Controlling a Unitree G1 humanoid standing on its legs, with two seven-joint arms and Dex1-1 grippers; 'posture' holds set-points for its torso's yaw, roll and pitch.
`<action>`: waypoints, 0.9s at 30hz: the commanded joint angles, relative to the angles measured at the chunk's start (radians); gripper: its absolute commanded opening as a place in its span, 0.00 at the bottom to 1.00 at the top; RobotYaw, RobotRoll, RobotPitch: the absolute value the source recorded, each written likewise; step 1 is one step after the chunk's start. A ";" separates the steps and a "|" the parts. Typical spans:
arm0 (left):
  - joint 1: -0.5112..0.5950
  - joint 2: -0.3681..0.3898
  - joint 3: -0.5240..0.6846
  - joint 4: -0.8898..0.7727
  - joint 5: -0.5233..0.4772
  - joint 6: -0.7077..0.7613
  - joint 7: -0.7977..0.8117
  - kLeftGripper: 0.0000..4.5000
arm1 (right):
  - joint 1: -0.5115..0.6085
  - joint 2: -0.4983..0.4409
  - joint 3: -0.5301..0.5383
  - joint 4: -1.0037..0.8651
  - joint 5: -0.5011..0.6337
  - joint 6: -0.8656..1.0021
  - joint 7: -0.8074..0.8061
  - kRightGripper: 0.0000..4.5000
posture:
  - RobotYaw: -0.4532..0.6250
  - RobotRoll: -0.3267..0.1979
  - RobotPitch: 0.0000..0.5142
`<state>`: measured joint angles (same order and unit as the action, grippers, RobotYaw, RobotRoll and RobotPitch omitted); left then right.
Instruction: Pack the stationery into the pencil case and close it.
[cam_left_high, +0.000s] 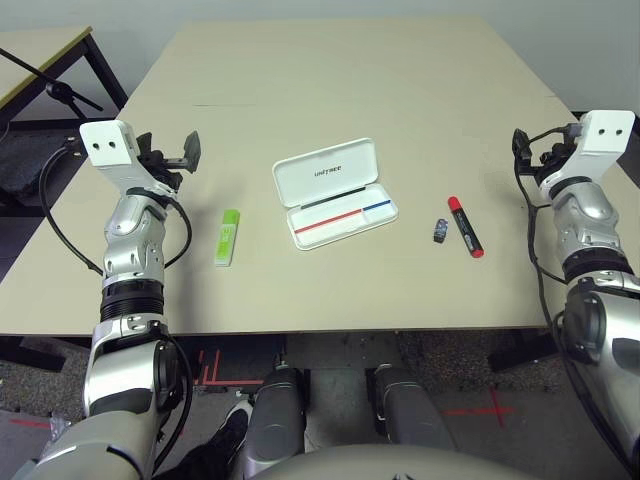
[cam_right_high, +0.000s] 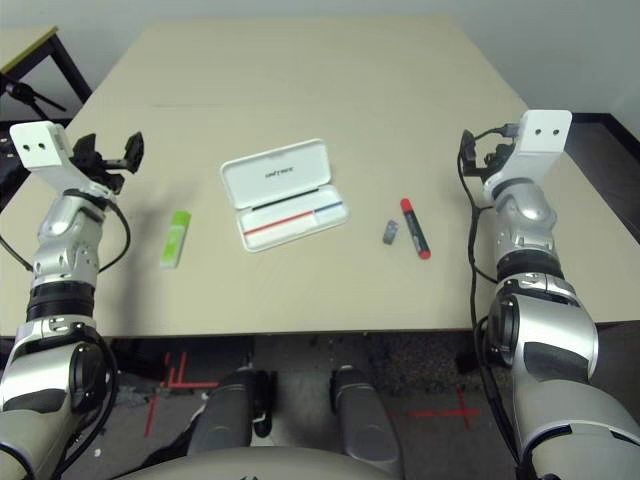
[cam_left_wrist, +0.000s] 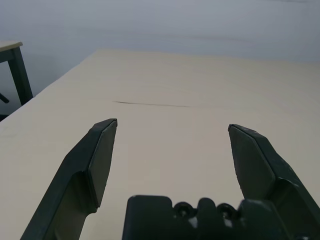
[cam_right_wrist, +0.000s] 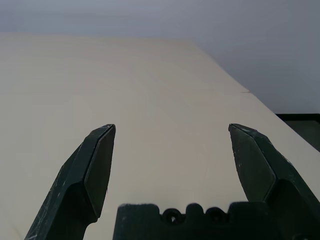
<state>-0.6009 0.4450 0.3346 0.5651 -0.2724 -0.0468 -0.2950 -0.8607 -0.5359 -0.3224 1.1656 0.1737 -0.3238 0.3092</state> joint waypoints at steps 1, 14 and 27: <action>0.015 0.000 0.003 -0.005 0.006 -0.009 0.007 1.00 | -0.011 0.001 0.005 0.021 -0.009 -0.006 0.000 1.00 | 0.43 0.62 0.14; 0.007 0.004 -0.014 -0.027 0.003 0.008 -0.020 1.00 | -0.007 -0.011 0.000 0.021 0.004 0.034 0.045 1.00 | 0.42 0.62 0.16; 0.120 0.071 -0.102 -0.338 0.010 0.199 -0.161 1.00 | 0.018 -0.031 0.144 -0.069 -0.047 0.132 0.432 1.00 | 0.43 0.62 0.18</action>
<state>-0.4955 0.5001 0.2542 0.2682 -0.2721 0.1196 -0.4322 -0.8552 -0.5601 -0.1998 1.1203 0.1392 -0.2062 0.6947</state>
